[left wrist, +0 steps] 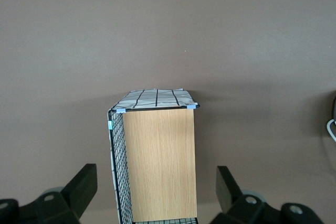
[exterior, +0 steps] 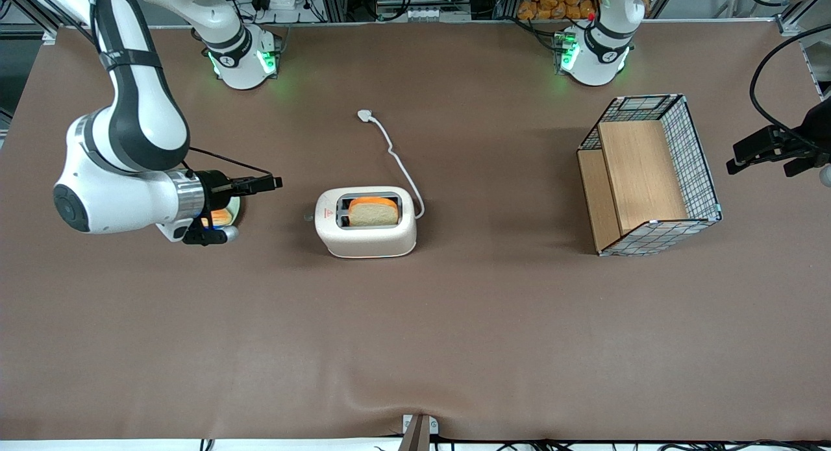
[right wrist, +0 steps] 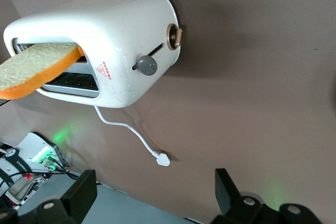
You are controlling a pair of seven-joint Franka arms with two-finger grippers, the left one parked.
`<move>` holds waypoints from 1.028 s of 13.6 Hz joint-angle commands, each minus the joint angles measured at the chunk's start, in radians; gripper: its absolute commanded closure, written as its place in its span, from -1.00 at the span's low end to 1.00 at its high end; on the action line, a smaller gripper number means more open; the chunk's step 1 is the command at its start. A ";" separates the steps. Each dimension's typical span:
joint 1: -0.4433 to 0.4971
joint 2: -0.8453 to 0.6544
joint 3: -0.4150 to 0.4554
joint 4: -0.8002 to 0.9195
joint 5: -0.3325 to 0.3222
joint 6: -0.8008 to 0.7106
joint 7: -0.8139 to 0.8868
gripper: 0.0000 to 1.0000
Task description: Press toaster button with right arm
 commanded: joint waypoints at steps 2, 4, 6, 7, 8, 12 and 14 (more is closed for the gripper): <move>0.032 0.014 -0.005 -0.003 0.024 0.010 0.004 -1.00; 0.048 0.020 -0.005 -0.005 0.024 0.031 0.004 -0.23; 0.067 0.022 -0.005 -0.017 0.024 0.059 0.004 0.71; 0.071 0.023 -0.005 -0.020 0.024 0.091 0.004 1.00; 0.081 0.023 -0.005 -0.020 0.023 0.112 0.003 1.00; 0.128 0.055 -0.007 -0.022 0.015 0.220 -0.013 1.00; 0.151 0.069 -0.007 -0.022 0.009 0.257 -0.014 1.00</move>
